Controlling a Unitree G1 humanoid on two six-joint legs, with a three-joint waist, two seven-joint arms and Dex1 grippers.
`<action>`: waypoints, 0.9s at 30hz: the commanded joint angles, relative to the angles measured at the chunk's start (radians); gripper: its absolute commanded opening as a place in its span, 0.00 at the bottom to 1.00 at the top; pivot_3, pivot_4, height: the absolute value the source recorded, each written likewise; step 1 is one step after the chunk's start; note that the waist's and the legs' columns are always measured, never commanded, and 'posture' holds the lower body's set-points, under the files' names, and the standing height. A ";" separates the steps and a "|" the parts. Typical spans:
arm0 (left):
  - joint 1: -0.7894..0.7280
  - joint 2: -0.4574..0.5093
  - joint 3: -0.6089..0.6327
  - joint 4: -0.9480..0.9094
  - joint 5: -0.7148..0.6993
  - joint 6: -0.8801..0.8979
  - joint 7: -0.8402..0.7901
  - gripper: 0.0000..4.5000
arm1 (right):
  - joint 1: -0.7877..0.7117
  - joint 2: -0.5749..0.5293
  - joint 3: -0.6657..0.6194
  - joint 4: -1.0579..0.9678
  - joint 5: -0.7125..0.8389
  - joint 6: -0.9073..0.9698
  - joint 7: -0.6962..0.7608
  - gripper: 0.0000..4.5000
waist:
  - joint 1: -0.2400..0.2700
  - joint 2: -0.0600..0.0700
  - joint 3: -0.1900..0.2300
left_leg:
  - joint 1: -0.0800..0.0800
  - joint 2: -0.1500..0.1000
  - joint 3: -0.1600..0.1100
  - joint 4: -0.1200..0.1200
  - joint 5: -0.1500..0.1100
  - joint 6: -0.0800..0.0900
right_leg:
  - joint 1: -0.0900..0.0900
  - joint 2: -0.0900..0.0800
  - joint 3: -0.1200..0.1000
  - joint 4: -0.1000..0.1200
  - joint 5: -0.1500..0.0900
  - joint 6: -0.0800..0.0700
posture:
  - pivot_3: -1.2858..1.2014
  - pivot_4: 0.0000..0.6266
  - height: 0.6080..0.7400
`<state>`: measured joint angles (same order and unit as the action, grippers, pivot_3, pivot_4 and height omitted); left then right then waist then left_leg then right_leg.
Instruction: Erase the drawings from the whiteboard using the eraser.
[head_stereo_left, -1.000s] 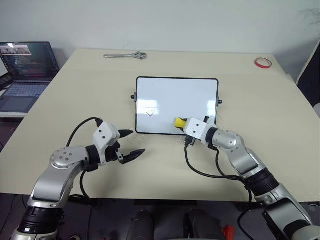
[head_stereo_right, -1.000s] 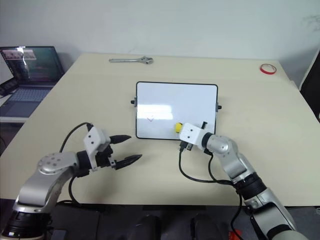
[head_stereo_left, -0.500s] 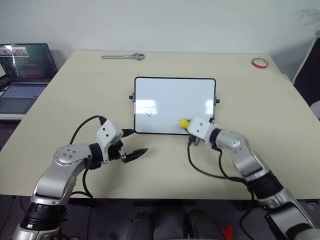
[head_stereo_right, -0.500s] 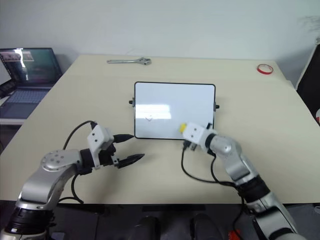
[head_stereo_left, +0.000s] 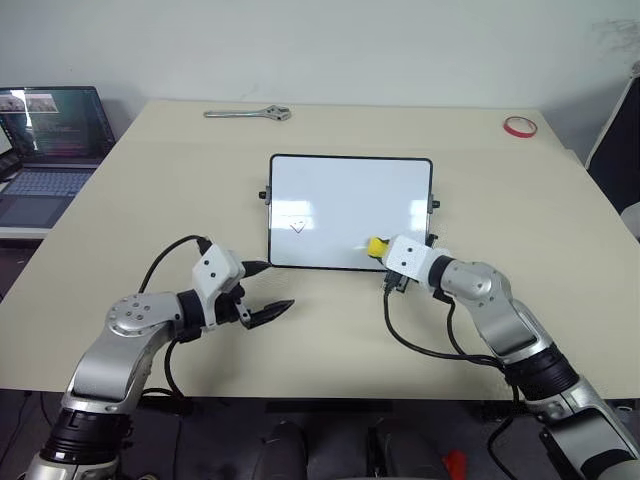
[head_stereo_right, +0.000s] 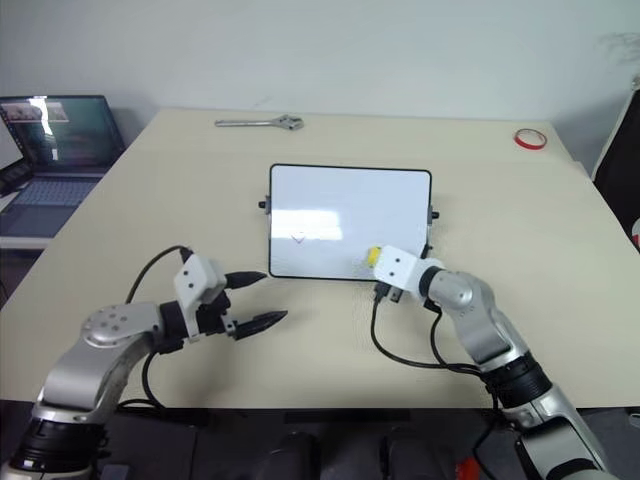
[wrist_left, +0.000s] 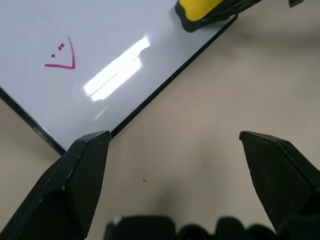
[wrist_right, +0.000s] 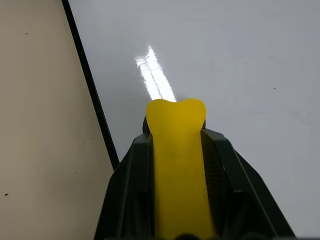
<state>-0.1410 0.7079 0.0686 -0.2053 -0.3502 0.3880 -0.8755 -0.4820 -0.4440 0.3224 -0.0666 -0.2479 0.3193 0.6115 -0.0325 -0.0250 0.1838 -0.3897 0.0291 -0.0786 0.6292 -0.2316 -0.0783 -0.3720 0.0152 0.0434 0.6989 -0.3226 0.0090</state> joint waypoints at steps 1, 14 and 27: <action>-0.024 -0.002 0.101 0.038 -0.016 -0.014 0.054 1.00 | 0.005 0.048 -0.148 -0.128 0.166 0.136 0.028 0.22 | 0.000 0.000 0.000 | 0.000 0.000 0.000 0.000 0.000 0.000 | 0.000 0.000 0.000 0.000 0.000 0.000 | 0.52 0.24 1.00; 0.021 -0.010 0.253 -0.006 -0.076 0.050 0.131 1.00 | 0.195 -0.055 -0.320 -0.554 0.611 0.421 0.204 0.22 | 0.001 0.000 0.000 | -0.009 0.001 -0.002 -0.001 -0.001 0.000 | -0.005 -0.003 -0.002 -0.003 -0.001 -0.001 | 0.52 0.24 1.00; 0.070 -0.020 0.254 -0.088 -0.089 0.099 0.198 1.00 | 0.165 -0.032 -0.136 -0.423 0.502 0.254 0.135 0.22 | -0.002 0.000 0.000 | -0.007 0.000 -0.001 -0.001 -0.001 0.000 | -0.005 -0.002 -0.001 -0.002 -0.001 -0.001 | 0.52 0.24 1.00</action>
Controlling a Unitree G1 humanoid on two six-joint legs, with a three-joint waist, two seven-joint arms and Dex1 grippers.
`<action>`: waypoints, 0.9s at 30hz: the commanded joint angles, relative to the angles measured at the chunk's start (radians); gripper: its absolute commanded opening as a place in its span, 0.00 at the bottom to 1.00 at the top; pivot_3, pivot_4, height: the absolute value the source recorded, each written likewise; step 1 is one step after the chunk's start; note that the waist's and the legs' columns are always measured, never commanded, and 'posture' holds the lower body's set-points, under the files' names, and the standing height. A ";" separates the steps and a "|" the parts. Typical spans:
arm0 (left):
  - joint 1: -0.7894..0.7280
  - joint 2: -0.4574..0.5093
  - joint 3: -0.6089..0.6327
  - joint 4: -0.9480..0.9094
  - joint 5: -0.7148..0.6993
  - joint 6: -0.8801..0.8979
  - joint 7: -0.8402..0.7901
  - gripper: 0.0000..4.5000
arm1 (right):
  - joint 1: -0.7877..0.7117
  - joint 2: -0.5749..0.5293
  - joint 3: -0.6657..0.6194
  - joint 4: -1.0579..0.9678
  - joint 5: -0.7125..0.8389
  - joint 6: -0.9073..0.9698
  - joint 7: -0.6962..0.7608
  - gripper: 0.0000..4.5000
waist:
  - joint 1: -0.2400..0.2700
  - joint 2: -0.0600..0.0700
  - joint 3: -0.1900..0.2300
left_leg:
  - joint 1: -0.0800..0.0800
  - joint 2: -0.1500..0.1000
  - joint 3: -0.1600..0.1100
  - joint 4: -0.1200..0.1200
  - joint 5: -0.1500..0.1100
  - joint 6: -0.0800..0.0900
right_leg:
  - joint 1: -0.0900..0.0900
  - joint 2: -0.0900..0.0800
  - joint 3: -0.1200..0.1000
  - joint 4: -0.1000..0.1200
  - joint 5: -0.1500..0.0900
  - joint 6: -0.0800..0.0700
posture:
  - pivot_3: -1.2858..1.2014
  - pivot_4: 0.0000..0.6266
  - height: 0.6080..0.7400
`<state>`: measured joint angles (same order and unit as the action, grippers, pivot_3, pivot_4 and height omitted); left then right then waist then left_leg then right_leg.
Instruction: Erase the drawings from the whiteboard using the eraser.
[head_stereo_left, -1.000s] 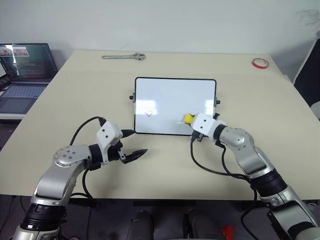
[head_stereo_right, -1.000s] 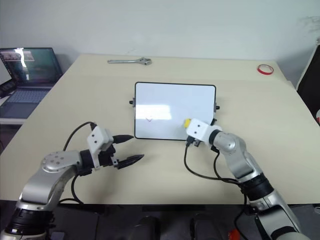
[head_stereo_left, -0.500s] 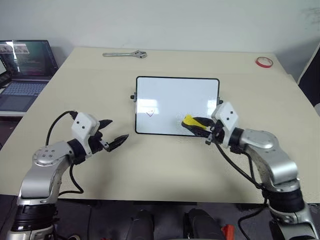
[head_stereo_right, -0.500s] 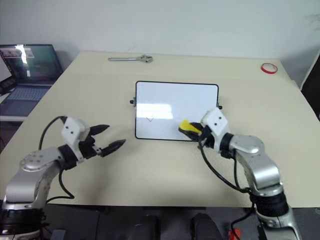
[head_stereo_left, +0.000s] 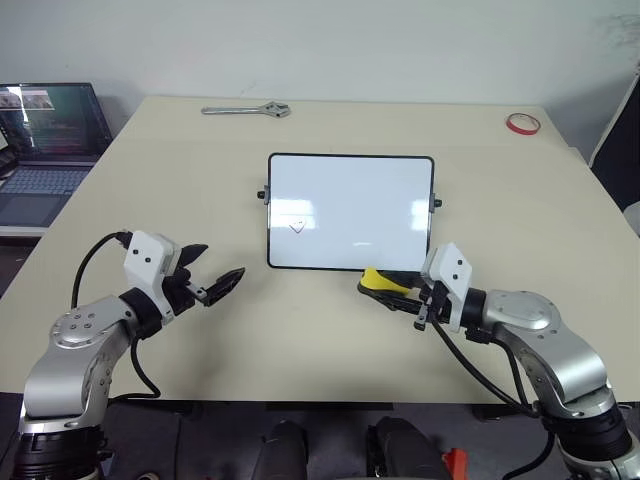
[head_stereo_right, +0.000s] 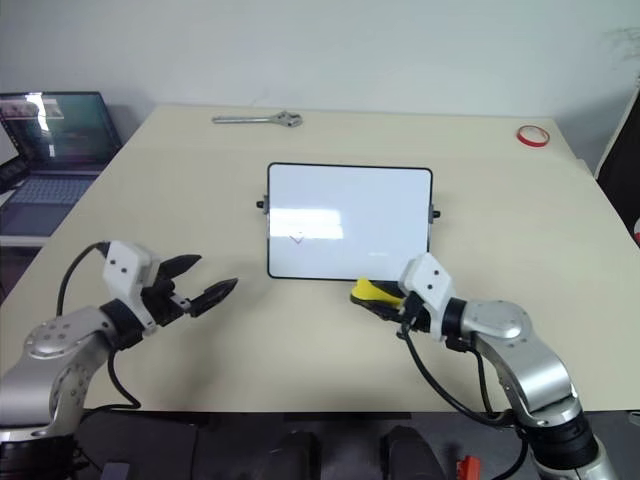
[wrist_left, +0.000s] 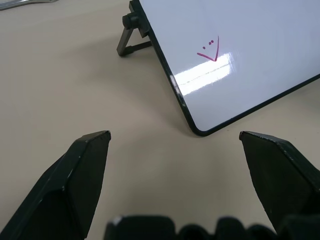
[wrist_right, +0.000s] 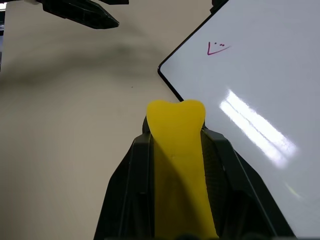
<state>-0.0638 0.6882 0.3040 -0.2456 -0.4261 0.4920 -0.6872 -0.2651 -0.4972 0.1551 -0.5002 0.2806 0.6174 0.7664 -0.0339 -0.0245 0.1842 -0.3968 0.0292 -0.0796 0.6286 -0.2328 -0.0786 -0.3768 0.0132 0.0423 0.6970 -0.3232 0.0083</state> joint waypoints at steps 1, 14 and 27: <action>-0.008 -0.002 0.017 -0.051 -0.015 -0.002 0.012 1.00 | -0.081 0.036 0.052 0.034 -0.043 -0.057 -0.032 0.22 | -0.001 0.000 0.000 | 0.000 0.000 0.000 0.000 0.000 0.000 | 0.000 0.000 0.000 0.000 0.000 0.000 | 0.52 0.24 1.00; -0.043 0.032 -0.043 -0.032 0.012 -0.010 -0.035 1.00 | -0.679 0.382 0.319 0.976 -0.490 -0.549 -0.344 0.22 | -0.008 0.000 0.000 | -0.002 0.000 0.001 0.000 0.000 0.000 | -0.003 0.000 0.000 0.001 0.000 -0.001 | 0.52 0.24 1.00; 0.029 0.017 -0.029 0.006 0.021 -0.089 -0.044 1.00 | -0.703 0.393 0.353 1.320 -0.573 -0.725 -0.191 0.22 | -0.006 0.000 0.000 | 0.009 0.001 0.000 -0.001 0.000 0.000 | 0.006 -0.001 0.000 0.002 0.000 -0.001 | 0.52 0.24 1.00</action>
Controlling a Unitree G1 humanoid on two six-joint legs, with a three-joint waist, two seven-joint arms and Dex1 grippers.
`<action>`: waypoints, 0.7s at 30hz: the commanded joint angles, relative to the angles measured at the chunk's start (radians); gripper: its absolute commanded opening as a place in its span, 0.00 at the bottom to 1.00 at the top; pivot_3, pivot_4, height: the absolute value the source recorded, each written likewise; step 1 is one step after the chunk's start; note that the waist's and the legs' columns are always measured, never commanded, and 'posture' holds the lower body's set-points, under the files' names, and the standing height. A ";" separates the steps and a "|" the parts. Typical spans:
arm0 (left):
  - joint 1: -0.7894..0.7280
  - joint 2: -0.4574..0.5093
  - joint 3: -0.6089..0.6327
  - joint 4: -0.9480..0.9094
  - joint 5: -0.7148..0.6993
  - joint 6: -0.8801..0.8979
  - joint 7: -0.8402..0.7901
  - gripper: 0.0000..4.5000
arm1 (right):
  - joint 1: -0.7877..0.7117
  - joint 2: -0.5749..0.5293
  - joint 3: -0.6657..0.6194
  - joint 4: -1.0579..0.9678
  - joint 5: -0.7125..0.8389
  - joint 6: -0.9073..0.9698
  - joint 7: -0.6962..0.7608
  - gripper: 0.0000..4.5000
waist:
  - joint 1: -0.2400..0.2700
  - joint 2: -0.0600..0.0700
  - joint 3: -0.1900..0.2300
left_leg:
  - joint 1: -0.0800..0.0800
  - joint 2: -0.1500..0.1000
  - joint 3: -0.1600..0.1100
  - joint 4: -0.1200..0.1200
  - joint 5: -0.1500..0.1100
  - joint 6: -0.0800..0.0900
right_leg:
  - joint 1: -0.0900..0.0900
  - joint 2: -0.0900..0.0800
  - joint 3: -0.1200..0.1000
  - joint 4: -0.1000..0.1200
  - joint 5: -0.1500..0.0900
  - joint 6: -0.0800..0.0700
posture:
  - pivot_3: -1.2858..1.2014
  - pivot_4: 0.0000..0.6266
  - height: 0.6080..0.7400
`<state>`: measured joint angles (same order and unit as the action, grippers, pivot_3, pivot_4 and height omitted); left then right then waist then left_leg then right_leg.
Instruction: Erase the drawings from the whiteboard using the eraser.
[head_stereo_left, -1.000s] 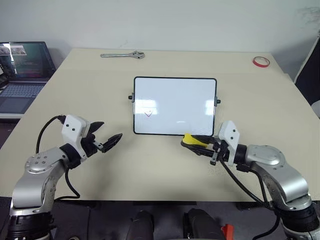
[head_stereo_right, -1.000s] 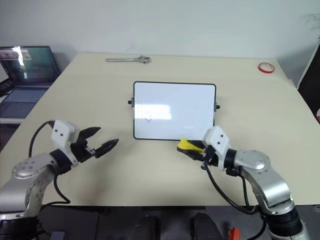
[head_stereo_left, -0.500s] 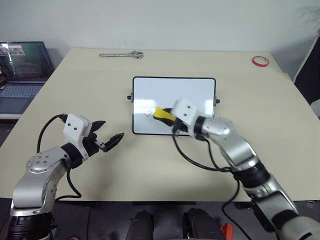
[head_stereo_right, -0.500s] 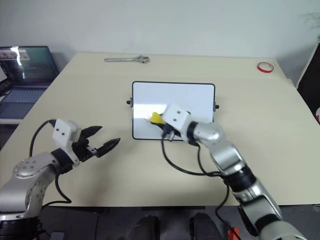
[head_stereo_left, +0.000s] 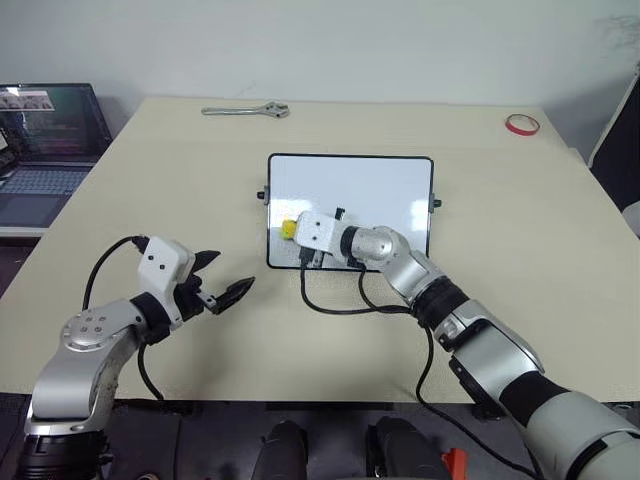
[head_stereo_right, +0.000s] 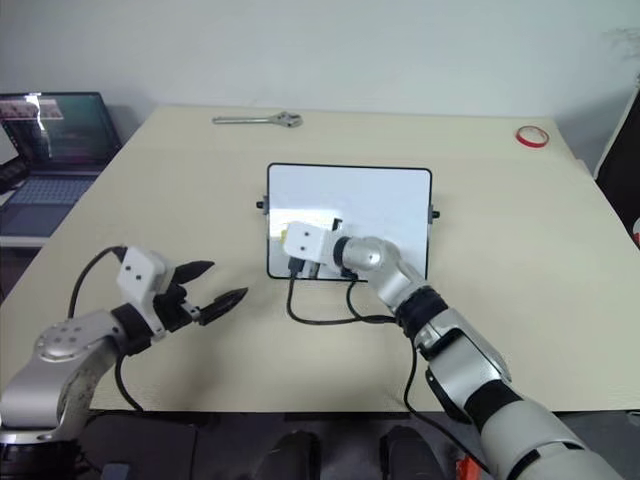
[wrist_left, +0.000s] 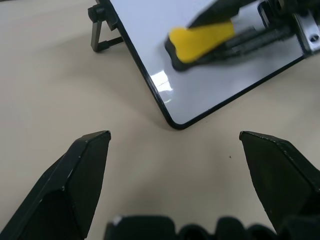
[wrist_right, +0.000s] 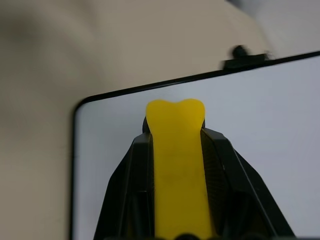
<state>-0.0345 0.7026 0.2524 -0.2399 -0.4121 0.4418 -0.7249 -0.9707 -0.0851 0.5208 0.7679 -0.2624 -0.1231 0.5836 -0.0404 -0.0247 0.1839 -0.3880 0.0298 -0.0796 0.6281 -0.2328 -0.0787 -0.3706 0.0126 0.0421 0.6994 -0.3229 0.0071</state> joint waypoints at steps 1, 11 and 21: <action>-0.001 0.002 0.021 0.004 0.008 -0.044 -0.008 1.00 | -0.013 -0.014 -0.029 0.066 -0.033 0.008 -0.050 0.22 | 0.000 0.000 0.000 | 0.001 0.000 0.000 0.000 0.000 0.000 | 0.000 0.000 0.000 0.000 0.000 0.000 | 0.52 0.24 1.00; -0.018 0.004 0.006 0.041 0.011 -0.072 -0.024 1.00 | -0.090 -0.008 -0.077 0.209 -0.056 -0.020 -0.175 0.22 | 0.009 0.000 0.000 | 0.003 -0.001 0.001 0.000 0.001 0.001 | 0.001 0.000 0.001 0.004 0.001 -0.001 | 0.52 0.24 1.00; -0.050 -0.001 -0.026 0.070 0.011 -0.079 -0.044 1.00 | 0.047 0.013 -0.154 -0.066 0.030 0.078 -0.073 0.22 | 0.008 -0.001 -0.001 | 0.005 0.000 0.001 0.000 0.001 0.001 | 0.001 0.000 0.001 0.006 0.000 -0.001 | 0.52 0.24 1.00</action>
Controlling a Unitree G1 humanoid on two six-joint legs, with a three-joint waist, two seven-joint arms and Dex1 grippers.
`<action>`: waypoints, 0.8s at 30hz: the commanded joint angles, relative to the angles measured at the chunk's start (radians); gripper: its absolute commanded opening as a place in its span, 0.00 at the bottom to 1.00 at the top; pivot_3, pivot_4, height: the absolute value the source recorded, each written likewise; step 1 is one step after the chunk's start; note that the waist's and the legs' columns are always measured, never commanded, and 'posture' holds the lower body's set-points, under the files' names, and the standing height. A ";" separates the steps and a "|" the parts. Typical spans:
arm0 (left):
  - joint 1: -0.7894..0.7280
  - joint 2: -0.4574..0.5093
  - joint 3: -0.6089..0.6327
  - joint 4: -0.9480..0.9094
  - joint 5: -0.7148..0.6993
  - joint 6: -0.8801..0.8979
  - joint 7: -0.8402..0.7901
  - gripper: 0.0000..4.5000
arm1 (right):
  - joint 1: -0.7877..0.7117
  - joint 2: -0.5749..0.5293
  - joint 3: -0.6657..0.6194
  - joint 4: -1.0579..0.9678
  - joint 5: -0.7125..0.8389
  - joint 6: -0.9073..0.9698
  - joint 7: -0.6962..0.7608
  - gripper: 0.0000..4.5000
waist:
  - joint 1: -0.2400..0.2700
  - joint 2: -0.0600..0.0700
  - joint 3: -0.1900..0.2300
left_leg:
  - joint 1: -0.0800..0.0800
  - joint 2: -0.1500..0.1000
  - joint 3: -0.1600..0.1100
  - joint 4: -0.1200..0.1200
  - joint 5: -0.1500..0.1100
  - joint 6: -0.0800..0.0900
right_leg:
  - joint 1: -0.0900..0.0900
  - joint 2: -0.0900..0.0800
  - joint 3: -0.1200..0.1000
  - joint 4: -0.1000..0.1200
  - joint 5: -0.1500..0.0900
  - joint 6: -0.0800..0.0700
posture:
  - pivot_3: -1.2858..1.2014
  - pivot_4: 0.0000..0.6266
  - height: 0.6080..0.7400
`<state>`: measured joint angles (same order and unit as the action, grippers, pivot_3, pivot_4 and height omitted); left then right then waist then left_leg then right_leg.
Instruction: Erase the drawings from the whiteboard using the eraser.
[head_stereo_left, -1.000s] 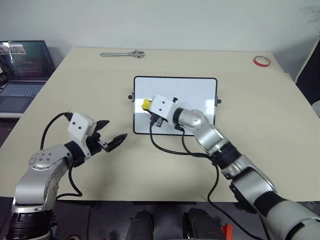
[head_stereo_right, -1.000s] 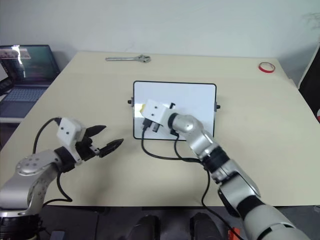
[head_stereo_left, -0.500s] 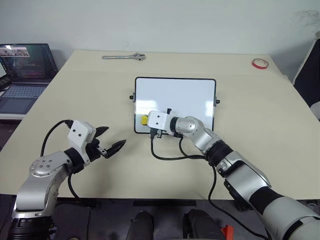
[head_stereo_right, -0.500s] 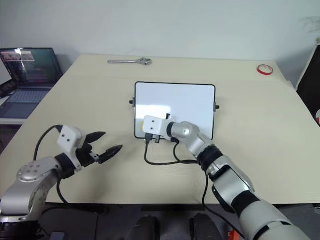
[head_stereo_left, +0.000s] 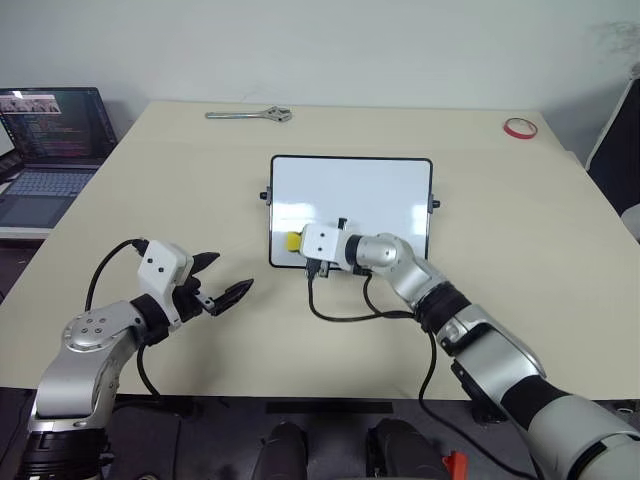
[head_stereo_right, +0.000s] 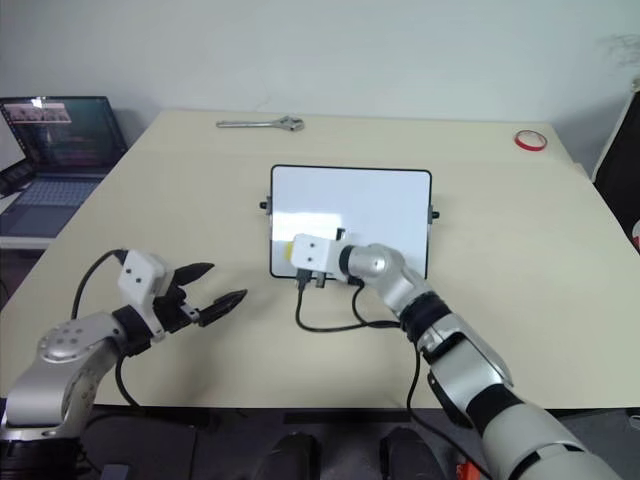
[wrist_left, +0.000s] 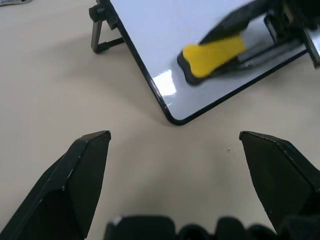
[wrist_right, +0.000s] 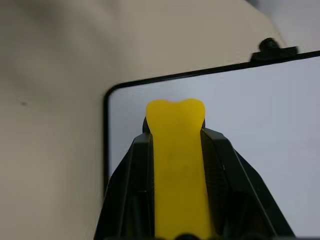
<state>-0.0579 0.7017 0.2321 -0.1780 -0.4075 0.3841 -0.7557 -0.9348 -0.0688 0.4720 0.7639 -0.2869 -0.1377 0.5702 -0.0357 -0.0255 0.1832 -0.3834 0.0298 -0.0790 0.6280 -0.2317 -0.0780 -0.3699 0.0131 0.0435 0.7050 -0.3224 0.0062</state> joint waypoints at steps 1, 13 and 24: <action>-0.037 0.000 -0.013 0.015 0.006 -0.023 -0.020 1.00 | 0.019 0.001 -0.148 -0.112 0.085 0.119 -0.079 0.22 | 0.005 0.000 0.000 | 0.000 0.000 -0.001 0.000 0.000 0.000 | 0.000 0.000 -0.001 0.000 0.000 0.000 | 0.52 0.24 1.00; -0.293 -0.021 -0.273 -0.023 0.046 0.006 -0.152 1.00 | 0.425 -0.040 -0.585 -1.195 0.568 0.815 -0.214 0.22 | 0.005 0.001 0.001 | -0.018 0.000 -0.002 -0.001 -0.001 -0.001 | -0.011 -0.002 -0.002 -0.007 -0.001 0.001 | 0.52 0.24 1.00; -0.630 -0.257 -0.556 0.186 0.151 -0.013 -0.274 1.00 | 0.738 -0.223 -0.692 -1.284 0.487 1.005 -0.379 0.22 | -0.001 0.003 0.002 | -0.016 -0.004 0.001 0.000 0.000 0.000 | -0.010 0.004 0.000 -0.006 -0.001 0.002 | 0.52 0.24 1.00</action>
<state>-0.6511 0.4583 -0.3189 -0.0084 -0.2629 0.3859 -1.0174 -0.2037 -0.2781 -0.2311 -0.5206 0.2178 0.8733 0.2004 -0.0364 -0.0228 0.1850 -0.3995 0.0264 -0.0774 0.6282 -0.2321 -0.0780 -0.3804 0.0186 0.0438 0.6985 -0.3233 0.0078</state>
